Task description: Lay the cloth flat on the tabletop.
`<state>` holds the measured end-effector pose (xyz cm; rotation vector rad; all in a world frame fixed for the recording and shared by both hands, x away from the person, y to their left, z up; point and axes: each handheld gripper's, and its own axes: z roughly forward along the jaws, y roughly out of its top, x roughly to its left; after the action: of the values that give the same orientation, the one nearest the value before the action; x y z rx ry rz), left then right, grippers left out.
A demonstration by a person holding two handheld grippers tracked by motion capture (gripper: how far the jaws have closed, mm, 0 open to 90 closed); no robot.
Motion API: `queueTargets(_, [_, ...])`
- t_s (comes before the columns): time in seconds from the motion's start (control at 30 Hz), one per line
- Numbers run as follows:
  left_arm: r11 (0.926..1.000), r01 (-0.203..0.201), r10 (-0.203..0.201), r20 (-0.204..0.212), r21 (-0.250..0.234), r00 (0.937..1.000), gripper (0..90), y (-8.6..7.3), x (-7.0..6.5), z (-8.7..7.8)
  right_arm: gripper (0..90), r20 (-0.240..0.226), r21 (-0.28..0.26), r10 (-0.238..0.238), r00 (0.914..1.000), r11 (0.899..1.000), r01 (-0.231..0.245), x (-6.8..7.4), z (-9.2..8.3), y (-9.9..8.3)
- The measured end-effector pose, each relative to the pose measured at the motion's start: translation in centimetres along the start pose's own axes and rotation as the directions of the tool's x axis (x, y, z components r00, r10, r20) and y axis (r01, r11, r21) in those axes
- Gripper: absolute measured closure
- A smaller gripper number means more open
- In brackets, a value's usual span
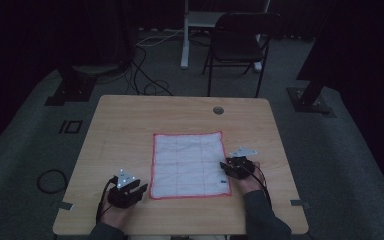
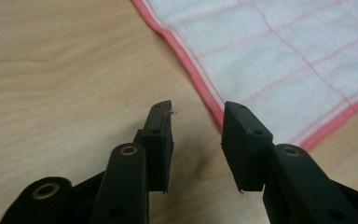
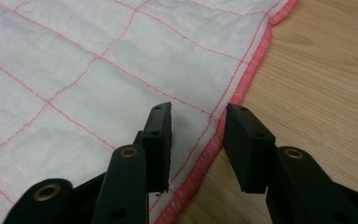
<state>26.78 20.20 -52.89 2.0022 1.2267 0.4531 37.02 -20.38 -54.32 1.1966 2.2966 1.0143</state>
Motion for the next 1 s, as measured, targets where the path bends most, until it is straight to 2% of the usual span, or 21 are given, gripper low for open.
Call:
queueTargets(0.17, [0.9990,0.017,-0.018,-0.019,-0.041,0.9997,61.2,0.5,0.4,0.1,61.7,0.004,0.001,0.000,1.0000,1.000,0.000,0.0,0.0,0.0])
queueTargets(0.27, [0.9978,0.025,-0.026,-0.030,-0.062,0.9992,60.8,0.8,0.7,0.2,61.7,0.020,0.002,-0.017,0.9997,1.000,0.017,0.2,0.0,0.0])
queueTargets(0.6, [0.9967,0.037,-0.040,-0.047,-0.073,0.9981,59.1,1.7,1.6,0.8,61.0,0.024,-0.001,-0.008,0.9997,1.000,0.008,0.2,0.0,0.0])
queueTargets(0.77, [0.9974,0.029,-0.032,-0.049,-0.066,0.9983,58.5,2.4,1.8,1.4,60.4,0.021,-0.003,0.001,0.9998,1.000,-0.001,0.2,0.0,-0.1])
queueTargets(0.9, [0.9983,0.000,-0.002,-0.035,-0.059,0.9994,57.8,3.4,1.7,2.4,60.4,0.022,-0.004,0.002,0.9998,1.000,-0.002,0.2,0.0,-0.1])
queueTargets(1.0, [0.9981,0.000,-0.003,-0.041,-0.062,0.9992,57.8,4.3,1.7,3.1,59.2,0.023,-0.005,0.006,0.9997,1.000,-0.006,0.1,0.0,-0.1])
